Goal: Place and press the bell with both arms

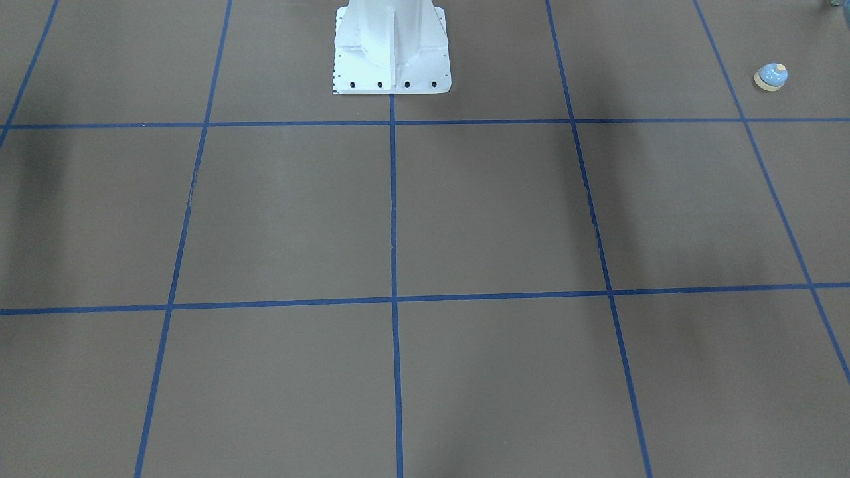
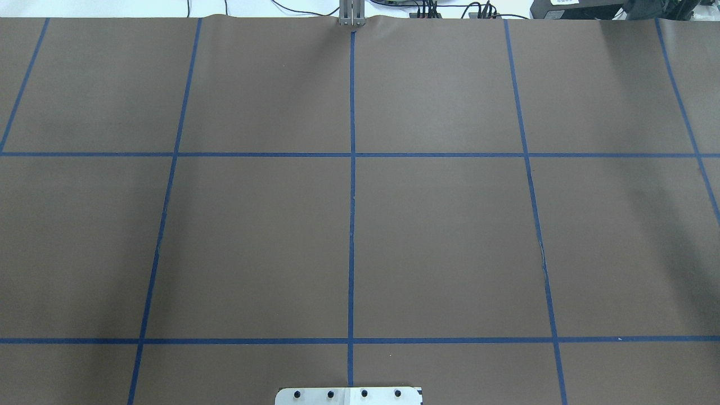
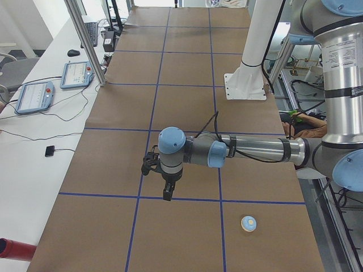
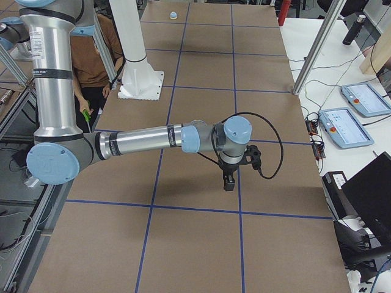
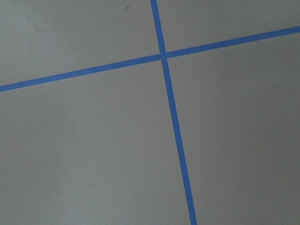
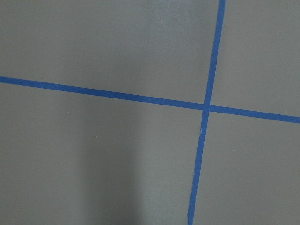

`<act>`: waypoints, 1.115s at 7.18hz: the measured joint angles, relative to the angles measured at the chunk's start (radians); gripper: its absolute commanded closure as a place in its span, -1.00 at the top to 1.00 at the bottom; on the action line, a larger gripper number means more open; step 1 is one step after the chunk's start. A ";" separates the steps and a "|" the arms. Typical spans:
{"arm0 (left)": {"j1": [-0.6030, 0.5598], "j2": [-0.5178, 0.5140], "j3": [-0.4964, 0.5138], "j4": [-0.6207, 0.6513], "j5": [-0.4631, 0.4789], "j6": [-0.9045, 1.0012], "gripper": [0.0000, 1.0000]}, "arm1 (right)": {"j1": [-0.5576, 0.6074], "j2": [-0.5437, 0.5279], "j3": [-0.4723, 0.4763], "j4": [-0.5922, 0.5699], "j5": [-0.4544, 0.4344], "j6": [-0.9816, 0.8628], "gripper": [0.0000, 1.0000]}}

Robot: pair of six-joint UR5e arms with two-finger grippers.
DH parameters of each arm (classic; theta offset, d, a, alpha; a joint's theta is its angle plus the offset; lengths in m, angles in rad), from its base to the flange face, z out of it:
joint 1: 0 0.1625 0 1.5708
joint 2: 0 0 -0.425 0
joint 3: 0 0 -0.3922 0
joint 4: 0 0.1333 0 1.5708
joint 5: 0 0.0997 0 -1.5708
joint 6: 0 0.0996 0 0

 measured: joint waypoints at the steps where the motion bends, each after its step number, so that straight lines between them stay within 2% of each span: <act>1: 0.000 0.002 0.000 -0.012 -0.001 0.000 0.99 | 0.000 0.001 -0.002 0.000 -0.001 0.000 1.00; 8: 0.000 0.008 0.014 -0.024 -0.002 0.001 0.99 | 0.000 0.012 0.008 0.000 0.005 0.003 1.00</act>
